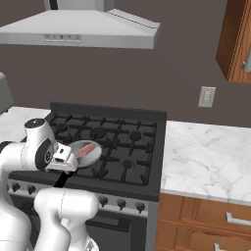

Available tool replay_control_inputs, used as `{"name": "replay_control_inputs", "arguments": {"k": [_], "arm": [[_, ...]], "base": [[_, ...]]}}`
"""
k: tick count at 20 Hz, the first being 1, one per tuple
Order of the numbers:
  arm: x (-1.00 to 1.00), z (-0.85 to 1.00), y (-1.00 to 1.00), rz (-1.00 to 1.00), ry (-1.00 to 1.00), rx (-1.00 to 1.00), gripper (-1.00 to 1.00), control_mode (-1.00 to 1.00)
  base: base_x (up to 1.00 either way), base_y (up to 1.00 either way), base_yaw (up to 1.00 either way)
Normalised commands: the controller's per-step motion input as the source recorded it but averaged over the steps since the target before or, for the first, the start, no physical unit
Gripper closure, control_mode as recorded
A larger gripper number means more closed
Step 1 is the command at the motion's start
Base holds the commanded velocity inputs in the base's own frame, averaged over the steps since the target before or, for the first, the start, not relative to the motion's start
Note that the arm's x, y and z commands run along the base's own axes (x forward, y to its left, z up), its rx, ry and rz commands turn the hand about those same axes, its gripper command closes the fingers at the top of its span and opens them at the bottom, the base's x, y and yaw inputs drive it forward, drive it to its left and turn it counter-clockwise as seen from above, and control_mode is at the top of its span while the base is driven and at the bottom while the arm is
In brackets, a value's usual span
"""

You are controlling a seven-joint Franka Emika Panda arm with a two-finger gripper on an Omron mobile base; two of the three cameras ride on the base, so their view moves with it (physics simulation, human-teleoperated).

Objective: Pick up the pan with the steak in it and place it on the dining table. Then place the steak on the plate.

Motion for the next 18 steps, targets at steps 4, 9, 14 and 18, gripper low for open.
{"name": "replay_control_inputs", "arguments": {"k": [4, 9, 14, 18], "arm": [[0.24, -0.52, 0.13, -0.08, 0.02, -0.01, -1.00, -1.00], [0.29, -0.49, 0.09, -0.07, 0.01, -0.04, -1.00, -1.00], [0.34, -0.44, 0.03, -0.05, -0.02, -0.11, -1.00, -1.00], [0.22, -0.36, 0.00, -0.01, 0.00, -0.07, -1.00, -1.00]], "base": [[0.00, 0.00, 0.00], [0.00, 0.00, 0.00], [0.00, 0.00, 0.00], [0.00, 0.00, 0.00]]}}
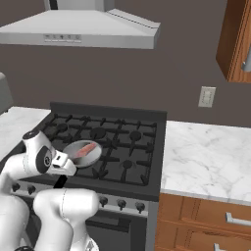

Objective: Pick up the pan with the steak in it and place it on the dining table. Then place the steak on the plate.

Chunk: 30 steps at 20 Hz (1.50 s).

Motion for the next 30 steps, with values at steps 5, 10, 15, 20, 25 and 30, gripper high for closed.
{"name": "replay_control_inputs", "arguments": {"k": [5, 10, 15, 20, 25, 30], "arm": [[0.04, -0.42, -0.18, 0.00, 0.00, -0.01, -1.00, -1.00], [0.00, -0.27, -0.26, 0.00, 0.00, 0.00, -1.00, -1.00], [0.00, -0.07, -0.12, 0.00, 0.00, 0.00, -1.00, -1.00], [0.00, 0.00, 0.00, 0.00, 0.00, 0.00, 1.00, -1.00], [0.00, 0.00, 0.00, -0.01, 0.00, 0.02, 1.00, -1.00], [-0.01, 0.30, 0.09, -0.08, -0.02, 0.03, 1.00, -1.00]], "base": [[0.00, 0.00, 0.00], [0.00, 0.00, 0.00], [0.00, 0.00, 0.00], [0.00, 0.00, 0.00], [0.00, 0.00, 0.00], [0.00, 0.00, 0.00]]}}
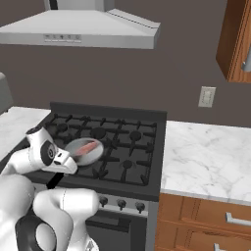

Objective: Pick up the pan with the steak in it and place it on the dining table. Then place the steak on the plate.

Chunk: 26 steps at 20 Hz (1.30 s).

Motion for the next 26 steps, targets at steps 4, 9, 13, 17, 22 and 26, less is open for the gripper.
{"name": "replay_control_inputs", "arguments": {"k": [4, 9, 13, 17, 22, 26], "arm": [[-0.15, 0.74, 0.13, -0.10, -0.07, 0.03, 1.00, -1.00], [-0.40, 0.85, 0.20, -0.09, -0.06, 0.00, 1.00, -1.00], [-0.55, 0.85, 0.10, -0.07, -0.07, 0.00, 1.00, -1.00], [-0.68, 0.78, 0.00, -0.05, -0.09, 0.00, 1.00, -1.00], [-0.83, 0.59, -0.01, -0.03, -0.05, 0.01, 1.00, -1.00], [-0.83, 0.42, -0.03, -0.01, 0.00, 0.01, 1.00, -1.00]], "base": [[0.00, 0.00, 0.00], [0.00, 0.00, 0.00], [0.00, 0.00, 0.00], [0.00, 0.00, 0.00], [0.00, 0.00, 0.00], [0.00, 0.00, 0.00]]}}
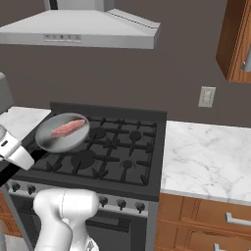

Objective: Pick up the pan with the steak in it and place it on the dining table. Then place the steak on the plate.

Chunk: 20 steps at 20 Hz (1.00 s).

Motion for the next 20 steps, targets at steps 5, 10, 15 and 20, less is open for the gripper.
{"name": "replay_control_inputs", "arguments": {"k": [5, 10, 15, 20], "arm": [[-0.22, 0.08, 0.01, 0.00, 0.00, 0.00, 1.00, -1.00], [0.00, 0.00, 0.00, 0.00, 0.00, 0.00, 1.00, -1.00], [-0.01, 0.00, 0.00, 0.00, 0.00, 0.00, 1.00, 1.00], [0.00, 0.00, 0.00, 0.00, 0.00, 0.00, 1.00, 1.00]], "base": [[0.00, 0.00, 0.00], [0.00, 0.00, 0.00], [-0.19, 0.04, 0.03], [-0.31, 0.00, 0.42]]}}
